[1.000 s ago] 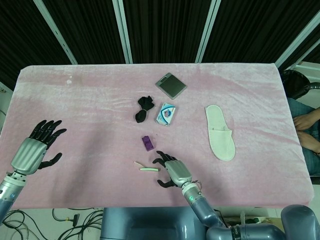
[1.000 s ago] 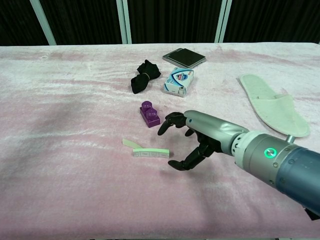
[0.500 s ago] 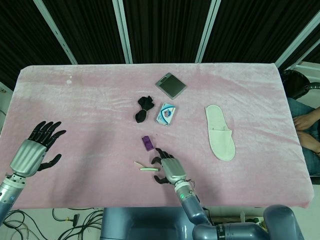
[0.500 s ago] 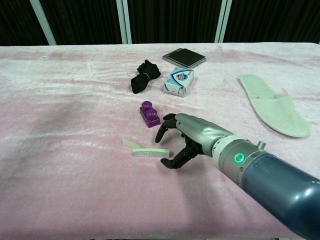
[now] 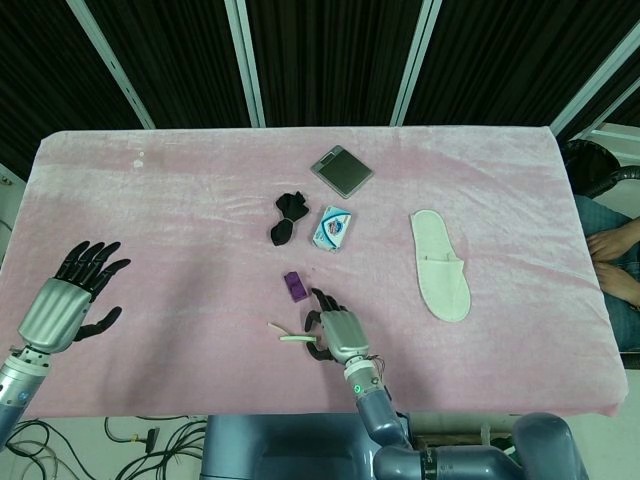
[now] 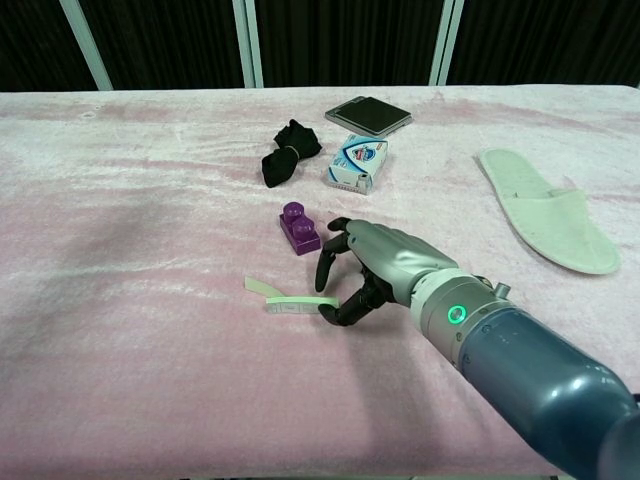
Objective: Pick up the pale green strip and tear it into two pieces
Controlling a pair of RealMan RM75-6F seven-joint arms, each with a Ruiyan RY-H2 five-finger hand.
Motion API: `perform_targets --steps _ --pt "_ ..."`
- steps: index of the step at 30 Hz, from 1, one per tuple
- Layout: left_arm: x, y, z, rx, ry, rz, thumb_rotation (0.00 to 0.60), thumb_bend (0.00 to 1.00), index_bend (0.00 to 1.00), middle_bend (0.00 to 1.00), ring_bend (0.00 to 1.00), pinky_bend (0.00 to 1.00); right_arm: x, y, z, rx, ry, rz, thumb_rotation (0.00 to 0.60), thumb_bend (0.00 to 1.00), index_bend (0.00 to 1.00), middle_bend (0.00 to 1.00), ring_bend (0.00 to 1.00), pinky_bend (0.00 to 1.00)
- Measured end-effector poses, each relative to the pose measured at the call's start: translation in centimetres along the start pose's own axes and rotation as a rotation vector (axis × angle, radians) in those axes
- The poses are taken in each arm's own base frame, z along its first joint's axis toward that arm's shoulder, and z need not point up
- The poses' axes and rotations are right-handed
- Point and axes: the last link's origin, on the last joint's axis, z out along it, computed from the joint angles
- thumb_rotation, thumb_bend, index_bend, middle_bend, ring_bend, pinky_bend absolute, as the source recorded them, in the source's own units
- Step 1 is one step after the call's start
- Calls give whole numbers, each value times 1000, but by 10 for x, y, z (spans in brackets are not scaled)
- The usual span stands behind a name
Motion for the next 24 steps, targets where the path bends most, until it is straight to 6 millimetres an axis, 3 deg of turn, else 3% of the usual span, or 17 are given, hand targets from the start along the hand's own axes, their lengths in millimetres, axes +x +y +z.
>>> perform_targets --steps 11,19,24 --pt "1 -2 0 7 4 -1 600 311 156 20 0 0 -6 -1 -3 10 -6 -15 600 320 496 21 75 148" --pt "1 -2 -1 10 5 2 600 311 156 20 0 0 -11 -2 0 -1 7 -5 600 428 671 38 80 148" --pt "3 -2 -1 15 11 1 600 311 156 20 0 0 -10 -3 1 -1 32 18 600 480 693 38 80 148"
